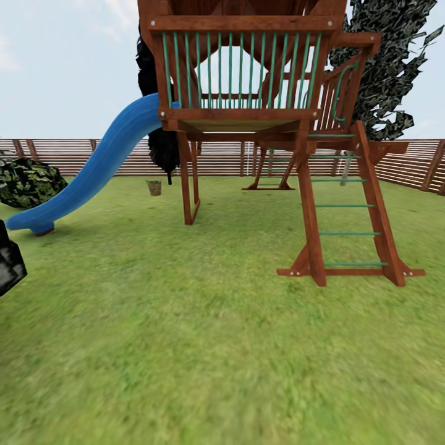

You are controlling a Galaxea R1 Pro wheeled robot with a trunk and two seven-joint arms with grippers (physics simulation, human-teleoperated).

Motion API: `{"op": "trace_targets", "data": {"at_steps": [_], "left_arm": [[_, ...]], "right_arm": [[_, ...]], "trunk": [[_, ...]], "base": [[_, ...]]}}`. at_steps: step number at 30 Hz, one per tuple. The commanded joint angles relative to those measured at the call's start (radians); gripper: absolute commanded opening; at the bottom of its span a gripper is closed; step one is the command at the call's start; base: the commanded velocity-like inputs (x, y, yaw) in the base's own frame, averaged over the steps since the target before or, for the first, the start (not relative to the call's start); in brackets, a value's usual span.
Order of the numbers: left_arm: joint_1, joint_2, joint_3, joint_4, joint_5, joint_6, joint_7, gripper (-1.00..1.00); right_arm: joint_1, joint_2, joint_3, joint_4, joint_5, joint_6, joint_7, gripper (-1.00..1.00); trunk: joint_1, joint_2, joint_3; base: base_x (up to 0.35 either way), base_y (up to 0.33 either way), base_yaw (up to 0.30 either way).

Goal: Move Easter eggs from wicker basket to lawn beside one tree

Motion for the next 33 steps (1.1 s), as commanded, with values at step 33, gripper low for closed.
{"op": "trace_targets", "data": {"at_steps": [33], "left_arm": [[0.0,0.0,0.0,-0.001,-0.001,-0.001,0.006,1.0]], "right_arm": [[-0.002,-0.033,0.004,-0.065,0.003,-0.005,-0.007,1.0]], "trunk": [[0.001,0.0,-0.001]], "base": [[0.334,0.0,0.0]]}}
